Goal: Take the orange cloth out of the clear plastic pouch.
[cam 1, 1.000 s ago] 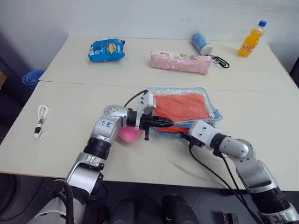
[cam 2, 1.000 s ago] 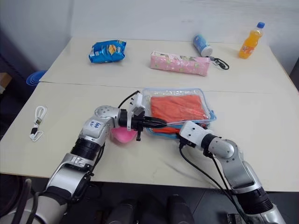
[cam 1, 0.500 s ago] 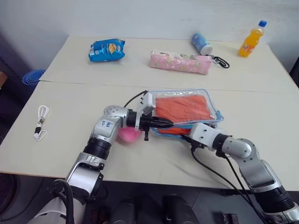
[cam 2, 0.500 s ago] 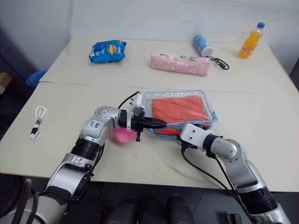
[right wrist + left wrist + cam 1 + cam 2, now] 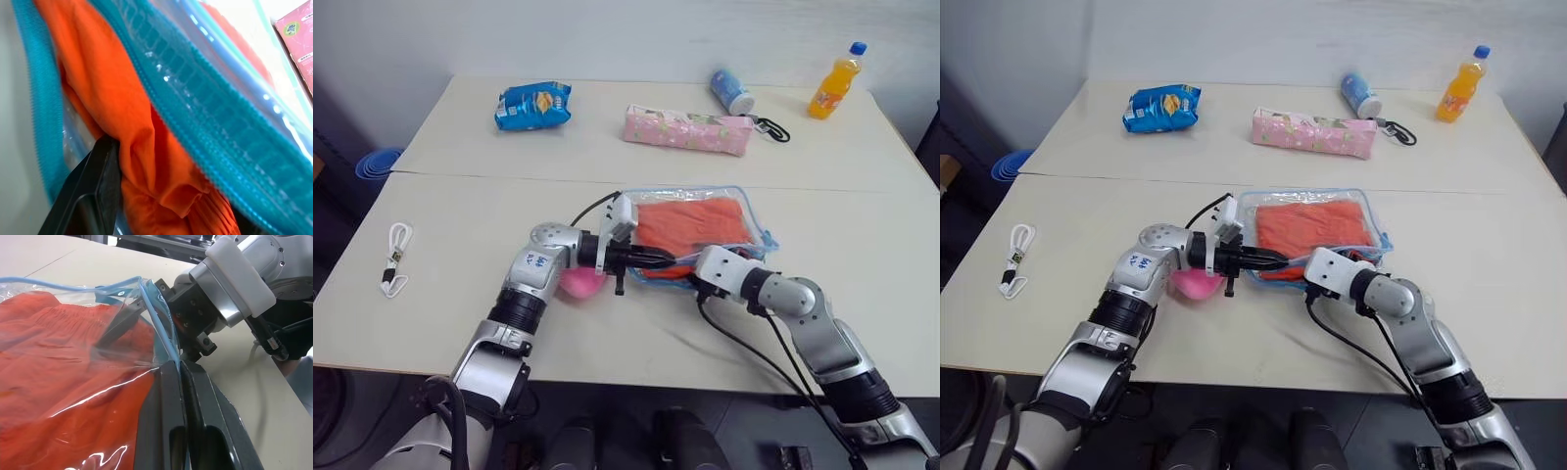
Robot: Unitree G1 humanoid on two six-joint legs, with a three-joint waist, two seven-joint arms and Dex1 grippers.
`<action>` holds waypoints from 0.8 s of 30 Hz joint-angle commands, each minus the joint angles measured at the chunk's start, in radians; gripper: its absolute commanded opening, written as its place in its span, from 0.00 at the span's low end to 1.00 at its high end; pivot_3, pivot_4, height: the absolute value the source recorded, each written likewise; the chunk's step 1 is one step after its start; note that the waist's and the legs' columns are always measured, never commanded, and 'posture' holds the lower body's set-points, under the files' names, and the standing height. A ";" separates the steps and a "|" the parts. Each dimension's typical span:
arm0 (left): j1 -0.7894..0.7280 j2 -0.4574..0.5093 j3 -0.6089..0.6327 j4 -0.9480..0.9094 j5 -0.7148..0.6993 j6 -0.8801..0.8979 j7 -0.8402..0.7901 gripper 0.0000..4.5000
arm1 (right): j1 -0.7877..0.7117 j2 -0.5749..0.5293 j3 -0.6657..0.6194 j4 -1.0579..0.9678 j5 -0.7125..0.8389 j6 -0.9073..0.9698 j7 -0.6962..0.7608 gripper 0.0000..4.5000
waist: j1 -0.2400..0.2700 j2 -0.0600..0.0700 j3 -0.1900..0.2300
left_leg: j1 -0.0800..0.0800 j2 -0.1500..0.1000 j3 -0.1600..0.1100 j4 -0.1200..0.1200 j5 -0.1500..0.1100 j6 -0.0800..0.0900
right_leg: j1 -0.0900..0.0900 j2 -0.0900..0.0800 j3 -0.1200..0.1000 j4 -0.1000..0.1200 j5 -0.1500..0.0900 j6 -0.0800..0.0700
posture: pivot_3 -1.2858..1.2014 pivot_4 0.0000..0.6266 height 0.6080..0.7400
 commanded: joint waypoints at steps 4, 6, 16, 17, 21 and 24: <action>-0.007 -0.010 0.018 -0.019 -0.032 0.004 0.002 0.00 | 0.010 0.010 0.004 0.011 0.044 0.032 0.051 0.36 | 0.000 0.000 0.000 | 0.000 0.000 0.000 0.000 0.000 0.000 | 0.000 0.000 0.000 0.001 0.000 0.000 | 0.52 0.24 1.00; -0.010 -0.012 0.022 -0.015 -0.034 0.005 0.004 0.00 | 0.015 0.003 -0.002 -0.003 0.055 0.050 0.068 0.22 | 0.000 0.000 0.000 | 0.000 0.000 0.000 0.000 0.000 0.000 | 0.000 0.000 0.000 0.001 0.000 0.000 | 0.52 0.24 1.00; -0.016 -0.020 0.042 0.014 -0.038 0.038 0.052 0.00 | 0.080 -0.071 -0.141 -0.168 0.249 0.053 0.188 0.00 | 0.003 0.000 0.000 | 0.000 0.000 0.000 0.000 0.000 0.000 | 0.000 0.000 0.000 0.000 0.000 0.000 | 0.52 0.24 1.00; -0.018 -0.020 0.043 0.022 -0.033 0.041 0.062 0.00 | 0.090 -0.073 -0.171 -0.189 0.300 0.042 0.211 0.00 | 0.003 0.000 0.000 | 0.000 0.000 0.000 0.000 0.000 0.000 | 0.000 0.000 0.000 0.000 0.000 0.000 | 0.52 0.24 1.00; -0.026 -0.025 0.050 0.052 -0.028 0.049 0.098 0.00 | 0.199 -0.139 -0.250 -0.295 0.519 -0.036 0.419 0.00 | 0.006 0.000 0.000 | 0.000 0.000 -0.001 0.000 0.000 0.000 | 0.000 0.000 -0.001 0.000 0.000 0.000 | 0.52 0.24 1.00; -0.033 -0.032 0.060 0.065 -0.034 0.057 0.120 0.00 | 0.303 -0.184 -0.330 -0.351 0.642 -0.015 0.492 0.00 | 0.008 0.000 0.000 | -0.001 0.000 -0.001 -0.001 0.000 0.001 | 0.001 0.000 -0.001 -0.001 0.000 0.000 | 0.52 0.24 1.00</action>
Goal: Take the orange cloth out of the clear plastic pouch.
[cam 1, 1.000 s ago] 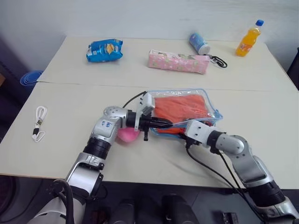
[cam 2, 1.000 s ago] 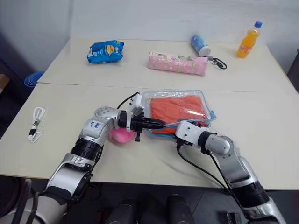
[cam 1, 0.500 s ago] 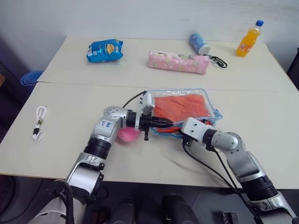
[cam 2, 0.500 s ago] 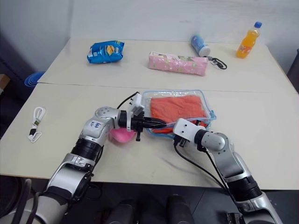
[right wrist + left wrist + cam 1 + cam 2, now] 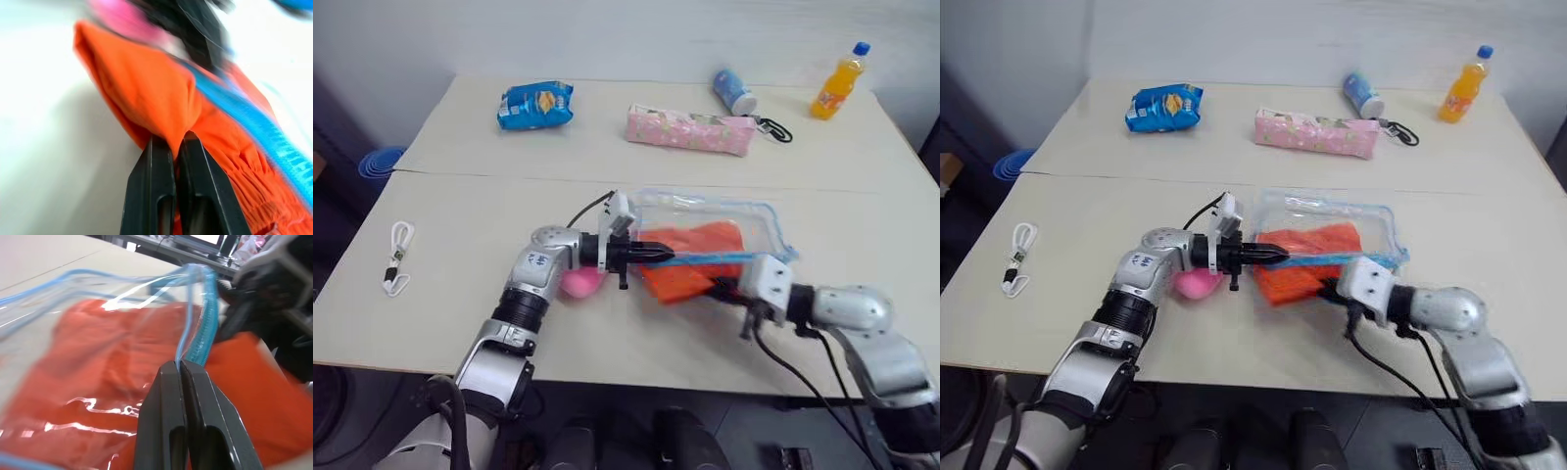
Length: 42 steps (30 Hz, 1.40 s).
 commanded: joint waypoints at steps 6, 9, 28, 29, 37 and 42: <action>-0.029 -0.008 0.037 0.019 -0.017 0.029 0.055 0.00 | 0.244 -0.094 -0.278 -0.207 0.326 0.097 0.083 0.00 | 0.011 0.000 0.000 | 0.001 0.000 0.000 0.001 0.000 0.000 | 0.001 0.000 0.000 0.000 0.000 0.000 | 0.52 0.24 1.00; -0.022 -0.002 0.039 0.012 -0.019 0.040 0.062 0.00 | 0.332 -0.102 -0.427 -0.277 0.485 0.203 0.029 0.00 | 0.013 0.000 0.000 | 0.001 0.000 0.000 0.001 0.000 0.000 | 0.001 0.000 0.001 0.000 0.000 0.000 | 0.52 0.24 1.00; 0.050 0.126 0.046 -0.098 -0.017 0.102 0.042 0.00 | 0.228 -0.417 -0.734 0.430 0.250 -0.099 0.155 0.00 | 0.019 -0.001 0.000 | 0.002 0.000 0.005 0.000 0.000 0.004 | 0.001 0.000 0.004 -0.001 0.000 0.000 | 0.52 0.24 1.00; 0.054 0.134 0.046 -0.101 -0.016 0.102 0.040 0.00 | 0.185 -0.428 -0.705 0.500 0.206 -0.183 0.159 0.00 | 0.018 -0.001 0.000 | 0.003 0.000 0.004 0.000 0.000 0.004 | 0.002 0.001 0.004 -0.001 0.000 0.000 | 0.52 0.24 1.00; 0.089 0.161 0.049 -0.157 -0.031 0.127 0.041 0.00 | -0.104 -0.478 -0.607 0.844 0.053 -0.536 0.153 0.00 | 0.012 0.001 0.000 | 0.002 0.000 0.007 0.000 0.000 0.003 | 0.000 0.000 0.005 -0.001 0.000 0.000 | 0.52 0.24 1.00; 0.093 0.162 0.048 -0.165 -0.030 0.139 0.040 0.00 | -0.283 -0.531 -0.556 1.067 -0.015 -0.637 0.077 0.00 | 0.002 0.001 0.000 | 0.003 0.001 0.007 0.000 0.000 0.002 | 0.000 0.000 0.005 0.000 0.000 0.000 | 0.52 0.24 1.00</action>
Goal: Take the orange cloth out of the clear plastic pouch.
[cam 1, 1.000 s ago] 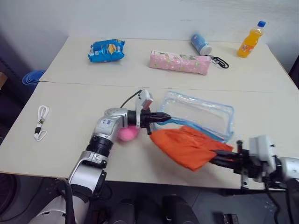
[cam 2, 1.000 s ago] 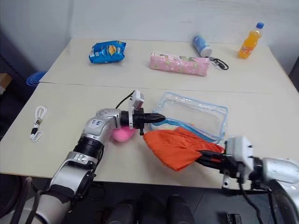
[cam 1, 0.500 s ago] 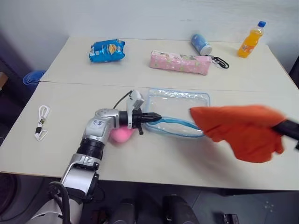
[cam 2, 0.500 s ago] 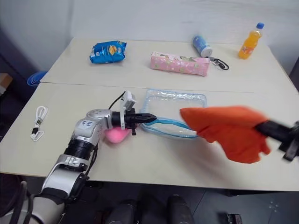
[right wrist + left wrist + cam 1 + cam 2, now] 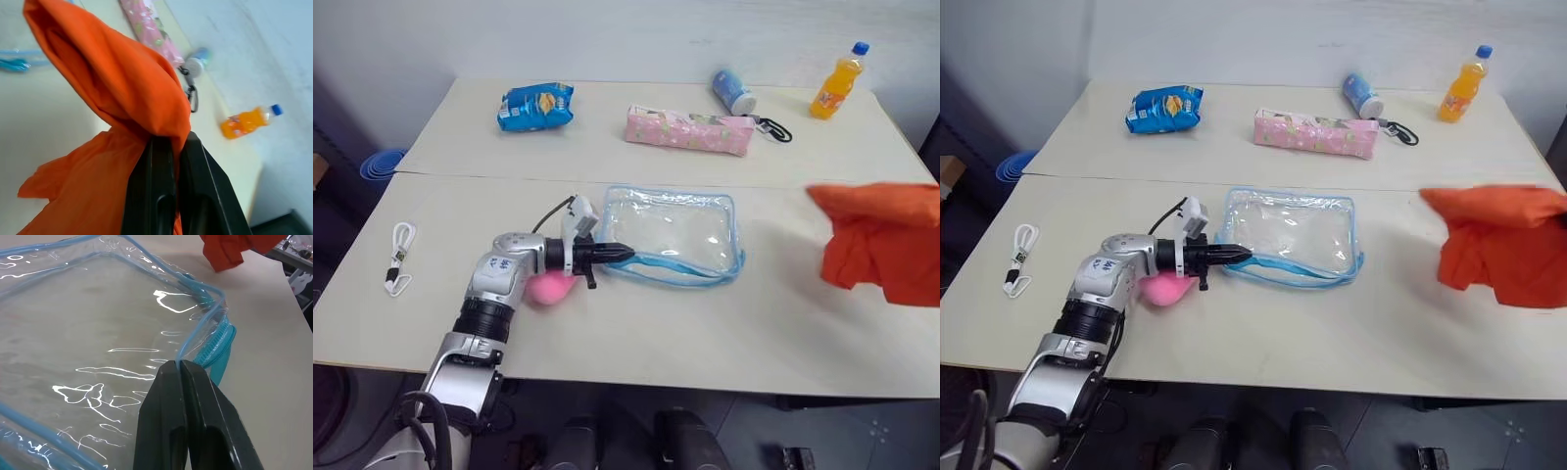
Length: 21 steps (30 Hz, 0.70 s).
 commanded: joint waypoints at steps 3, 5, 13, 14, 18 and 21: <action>-0.004 0.008 0.005 -0.028 -0.019 0.003 -0.009 0.00 | -0.119 -0.044 0.031 0.157 -0.032 -0.112 -0.045 0.00 | -0.006 0.000 0.000 | 0.000 0.000 0.000 0.000 0.000 0.000 | 0.000 0.000 0.000 0.000 0.000 0.000 | 0.52 0.24 1.00; -0.003 0.009 0.004 -0.027 -0.018 0.004 -0.010 0.00 | -0.068 -0.009 0.048 0.137 -0.018 -0.130 0.007 0.00 | -0.007 0.000 0.000 | 0.000 0.000 -0.001 0.000 0.000 0.000 | 0.000 0.000 -0.001 0.000 0.000 0.000 | 0.52 0.24 1.00; 0.020 0.017 -0.011 -0.075 -0.017 -0.020 -0.031 0.00 | 0.354 0.268 0.127 -0.150 -0.030 -0.169 -0.030 0.00 | -0.007 0.002 -0.001 | 0.000 -0.001 -0.001 0.000 0.000 0.000 | 0.000 -0.001 -0.001 0.000 0.000 0.000 | 0.52 0.24 1.00; 0.022 0.018 -0.011 -0.080 -0.018 -0.023 -0.033 0.00 | 0.379 0.283 0.131 -0.164 -0.035 -0.174 -0.039 0.00 | -0.007 0.003 -0.001 | -0.001 -0.001 0.000 0.000 0.000 0.000 | 0.000 -0.001 0.000 0.000 0.000 0.000 | 0.52 0.24 1.00; 0.046 0.049 -0.019 -0.120 -0.009 -0.053 -0.059 0.00 | 0.483 0.313 0.138 -0.258 0.010 -0.069 -0.047 0.00 | -0.012 0.003 -0.001 | 0.001 0.000 0.000 0.000 0.000 0.000 | 0.001 0.000 0.001 0.001 0.000 0.000 | 0.52 0.24 1.00; 0.068 0.077 -0.024 -0.157 -0.022 -0.054 -0.090 0.10 | 0.541 0.302 0.128 -0.324 0.052 0.051 -0.049 0.00 | -0.010 0.003 -0.001 | 0.001 0.000 -0.001 -0.001 0.000 -0.001 | 0.001 0.000 0.000 0.002 0.000 0.000 | 0.52 0.24 1.00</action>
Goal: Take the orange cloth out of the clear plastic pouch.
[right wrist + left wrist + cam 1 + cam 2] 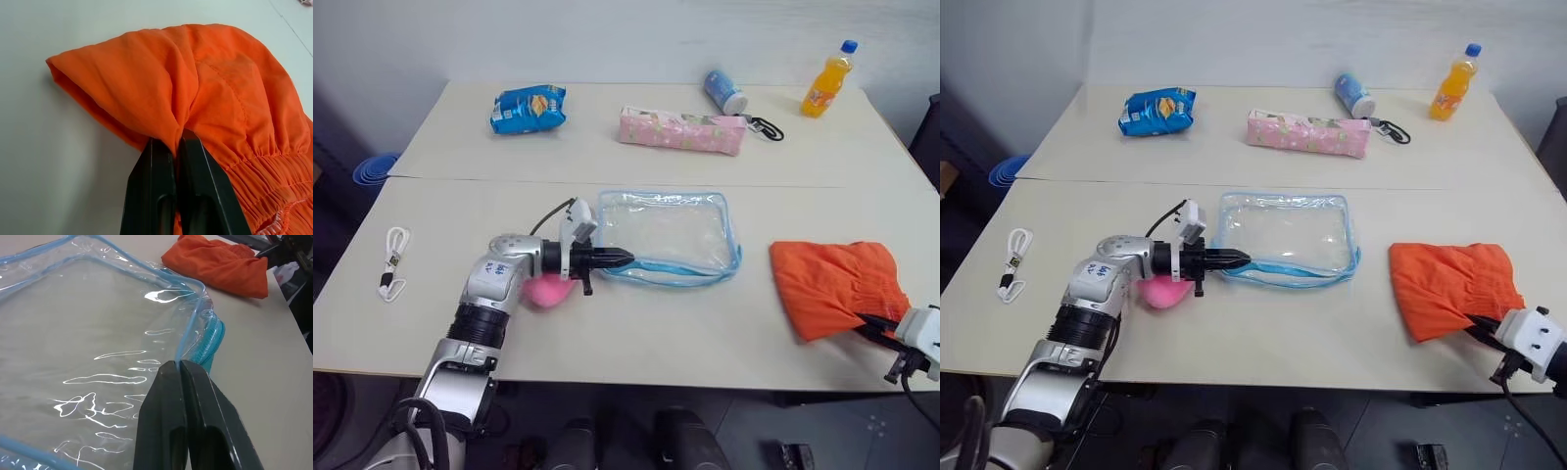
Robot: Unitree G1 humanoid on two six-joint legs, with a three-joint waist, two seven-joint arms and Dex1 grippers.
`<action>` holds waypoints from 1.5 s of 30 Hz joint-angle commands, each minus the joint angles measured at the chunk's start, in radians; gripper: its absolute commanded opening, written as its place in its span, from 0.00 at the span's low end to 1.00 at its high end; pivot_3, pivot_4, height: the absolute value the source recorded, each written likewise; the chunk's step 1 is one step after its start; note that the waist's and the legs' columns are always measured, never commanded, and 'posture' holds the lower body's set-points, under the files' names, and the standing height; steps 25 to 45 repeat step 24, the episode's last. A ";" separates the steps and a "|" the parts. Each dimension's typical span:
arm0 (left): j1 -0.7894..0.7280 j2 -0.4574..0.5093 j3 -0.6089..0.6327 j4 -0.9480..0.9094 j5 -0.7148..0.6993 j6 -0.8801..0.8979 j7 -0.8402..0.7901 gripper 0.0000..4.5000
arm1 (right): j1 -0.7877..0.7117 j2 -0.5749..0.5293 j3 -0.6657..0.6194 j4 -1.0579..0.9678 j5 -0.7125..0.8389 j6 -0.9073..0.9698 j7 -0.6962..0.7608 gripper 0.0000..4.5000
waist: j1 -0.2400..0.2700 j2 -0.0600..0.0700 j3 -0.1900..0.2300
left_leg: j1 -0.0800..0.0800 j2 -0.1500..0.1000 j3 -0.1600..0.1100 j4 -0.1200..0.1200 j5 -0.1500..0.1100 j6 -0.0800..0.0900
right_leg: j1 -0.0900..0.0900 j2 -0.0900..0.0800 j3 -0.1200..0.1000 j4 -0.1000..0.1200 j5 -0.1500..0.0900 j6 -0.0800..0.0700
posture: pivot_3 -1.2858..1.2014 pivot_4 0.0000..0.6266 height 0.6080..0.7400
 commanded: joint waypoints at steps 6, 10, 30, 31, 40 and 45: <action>0.115 0.164 0.086 -0.121 -0.091 -0.086 -0.167 0.48 | 0.127 -0.004 -0.157 -0.256 0.227 0.261 0.029 0.38 | 0.001 0.000 0.000 | 0.000 0.000 0.000 0.000 0.000 0.000 | 0.000 0.000 0.000 0.000 0.000 0.000 | 0.52 0.24 1.00; 0.235 0.308 0.185 -0.117 -0.118 -0.218 -0.285 0.68 | 0.362 0.010 -0.324 -0.481 0.350 0.408 0.131 0.68 | 0.003 0.001 0.000 | -0.001 0.001 -0.004 -0.003 0.000 0.000 | 0.000 0.000 -0.003 -0.002 0.000 0.000 | 0.52 0.24 1.00; 0.712 0.342 0.359 -0.197 -0.050 -0.606 -0.134 0.68 | 0.402 0.219 -0.043 -0.802 0.251 0.412 0.079 0.99 | 0.001 0.000 -0.002 | 0.025 0.001 -0.006 -0.019 -0.008 0.009 | 0.029 -0.005 -0.005 -0.022 -0.004 -0.008 | 0.52 0.24 1.00; 0.712 0.342 0.359 -0.197 -0.050 -0.606 -0.134 0.68 | 0.402 0.219 -0.043 -0.802 0.251 0.412 0.079 0.99 | 0.001 0.000 -0.002 | 0.025 0.001 -0.006 -0.019 -0.008 0.009 | 0.029 -0.005 -0.005 -0.022 -0.004 -0.008 | 0.52 0.24 1.00; 0.712 0.342 0.359 -0.197 -0.050 -0.606 -0.134 0.68 | 0.402 0.219 -0.043 -0.802 0.251 0.412 0.079 0.99 | 0.001 0.000 -0.002 | 0.025 0.001 -0.006 -0.019 -0.008 0.009 | 0.029 -0.005 -0.005 -0.022 -0.004 -0.008 | 0.52 0.24 1.00; 0.712 0.342 0.359 -0.197 -0.050 -0.606 -0.134 0.68 | 0.402 0.219 -0.043 -0.802 0.251 0.412 0.079 0.99 | 0.001 0.000 -0.002 | 0.025 0.001 -0.006 -0.019 -0.008 0.009 | 0.029 -0.005 -0.005 -0.022 -0.004 -0.008 | 0.52 0.24 1.00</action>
